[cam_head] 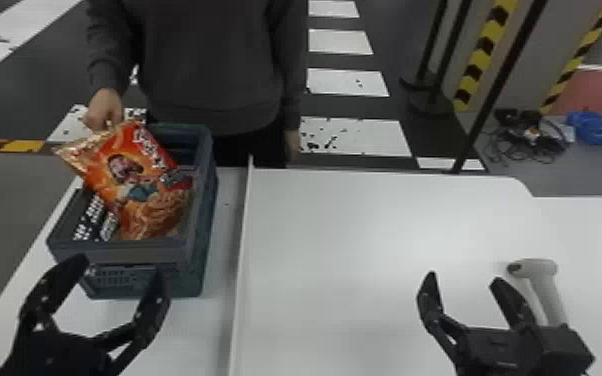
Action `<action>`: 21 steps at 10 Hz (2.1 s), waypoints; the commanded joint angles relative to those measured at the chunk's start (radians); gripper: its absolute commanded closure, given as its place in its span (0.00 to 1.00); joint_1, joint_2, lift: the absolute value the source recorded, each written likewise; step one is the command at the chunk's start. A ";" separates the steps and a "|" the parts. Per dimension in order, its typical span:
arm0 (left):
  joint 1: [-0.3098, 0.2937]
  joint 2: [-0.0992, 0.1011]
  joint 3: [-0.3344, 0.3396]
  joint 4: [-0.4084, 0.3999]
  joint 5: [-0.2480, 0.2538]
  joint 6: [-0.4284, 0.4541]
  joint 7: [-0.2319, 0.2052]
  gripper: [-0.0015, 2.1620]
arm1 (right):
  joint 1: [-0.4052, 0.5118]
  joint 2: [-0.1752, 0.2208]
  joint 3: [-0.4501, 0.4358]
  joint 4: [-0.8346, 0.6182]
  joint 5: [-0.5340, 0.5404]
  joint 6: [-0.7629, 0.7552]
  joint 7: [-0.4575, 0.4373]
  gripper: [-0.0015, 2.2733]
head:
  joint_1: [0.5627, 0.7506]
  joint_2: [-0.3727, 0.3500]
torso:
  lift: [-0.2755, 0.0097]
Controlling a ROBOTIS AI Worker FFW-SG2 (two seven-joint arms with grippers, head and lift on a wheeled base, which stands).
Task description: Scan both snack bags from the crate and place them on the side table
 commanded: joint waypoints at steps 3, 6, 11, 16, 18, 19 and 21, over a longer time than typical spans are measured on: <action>-0.001 0.000 0.000 0.003 0.000 0.001 -0.008 0.06 | -0.001 0.002 0.000 0.000 0.000 0.000 0.000 0.04 | 0.70 0.42 | 0.62; -0.004 0.000 0.000 0.011 0.002 0.001 -0.013 0.06 | -0.004 0.002 0.000 0.005 0.000 0.000 0.000 0.04 | 0.70 0.41 | 0.62; -0.014 0.000 -0.003 0.011 0.000 0.013 -0.011 0.06 | -0.009 0.002 0.000 0.008 0.000 0.003 0.000 0.04 | 0.70 0.41 | 0.62; -0.014 0.000 -0.003 0.015 0.003 0.013 -0.014 0.06 | -0.007 0.002 0.000 0.008 0.002 0.003 0.000 0.04 | 0.70 0.41 | 0.62; -0.014 0.000 -0.003 0.020 0.003 0.010 -0.014 0.06 | -0.007 0.002 0.000 0.008 0.002 0.003 0.000 0.04 | 0.70 0.41 | 0.62; -0.015 0.000 -0.003 0.021 0.003 0.010 -0.014 0.06 | -0.007 0.002 0.000 0.009 0.002 0.003 0.000 0.04 | 0.70 0.41 | 0.62; -0.024 0.000 -0.005 0.043 0.006 -0.045 -0.019 0.06 | -0.010 0.002 0.002 0.012 0.002 0.003 0.000 0.04 | 0.70 0.41 | 0.62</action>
